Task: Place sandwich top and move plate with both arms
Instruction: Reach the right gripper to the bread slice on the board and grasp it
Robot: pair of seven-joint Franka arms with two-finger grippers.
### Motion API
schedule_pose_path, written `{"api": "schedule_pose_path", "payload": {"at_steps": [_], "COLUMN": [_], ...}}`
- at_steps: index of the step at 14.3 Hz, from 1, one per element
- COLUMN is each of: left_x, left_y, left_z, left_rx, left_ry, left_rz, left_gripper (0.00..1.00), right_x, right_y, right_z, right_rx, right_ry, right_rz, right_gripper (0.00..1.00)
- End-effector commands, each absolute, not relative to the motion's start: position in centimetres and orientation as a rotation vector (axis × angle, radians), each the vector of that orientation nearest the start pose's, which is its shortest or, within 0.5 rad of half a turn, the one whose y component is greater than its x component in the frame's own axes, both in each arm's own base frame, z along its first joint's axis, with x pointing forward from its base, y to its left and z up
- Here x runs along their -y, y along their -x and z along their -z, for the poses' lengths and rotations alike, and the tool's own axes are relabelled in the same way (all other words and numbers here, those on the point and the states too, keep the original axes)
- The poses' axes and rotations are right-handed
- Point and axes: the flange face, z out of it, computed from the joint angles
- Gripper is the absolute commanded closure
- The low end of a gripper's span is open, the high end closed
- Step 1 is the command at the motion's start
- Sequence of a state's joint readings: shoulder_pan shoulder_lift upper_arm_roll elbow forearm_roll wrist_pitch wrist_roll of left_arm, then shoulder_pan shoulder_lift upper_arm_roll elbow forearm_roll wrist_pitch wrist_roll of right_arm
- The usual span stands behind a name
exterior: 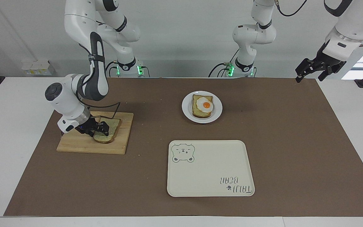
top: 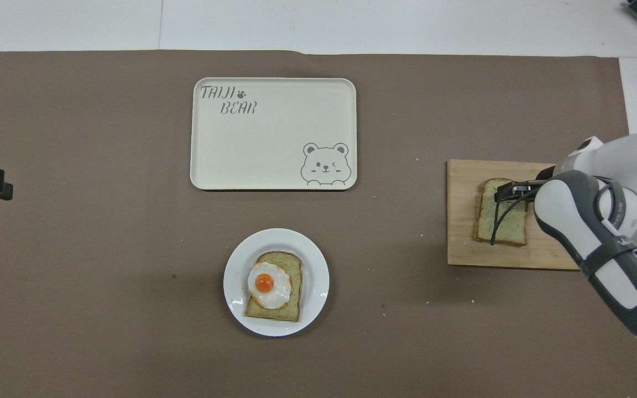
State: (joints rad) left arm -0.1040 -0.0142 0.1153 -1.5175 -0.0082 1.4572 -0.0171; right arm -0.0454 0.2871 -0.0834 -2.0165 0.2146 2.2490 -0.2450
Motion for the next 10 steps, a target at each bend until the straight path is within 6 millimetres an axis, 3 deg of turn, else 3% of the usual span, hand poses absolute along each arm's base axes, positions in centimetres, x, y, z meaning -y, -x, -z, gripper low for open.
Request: {"api": "schedule_pose_path", "payload": {"at_steps": [1, 4, 10], "left_x": [-0.7, -0.7, -0.7], "left_y": [-53.3, -53.3, -53.3], "left_z": [-64.8, -64.8, -64.8], "left_rx": [0.060, 0.060, 0.060], "left_ry": [3.166, 3.166, 3.166], "left_rz": [-0.081, -0.081, -0.081], "left_gripper": [0.00, 0.00, 0.00], "right_x": [7.1, 6.1, 6.2], "right_y": [-58.4, -58.4, -59.5], "right_z": [-30.4, -30.4, -31.0], "right_rx": [-0.009, -0.003, 0.027], "right_ry": [2.978, 2.978, 2.996], "right_rz": [-0.017, -0.034, -0.017], "right_gripper": [1.00, 1.00, 1.00]}}
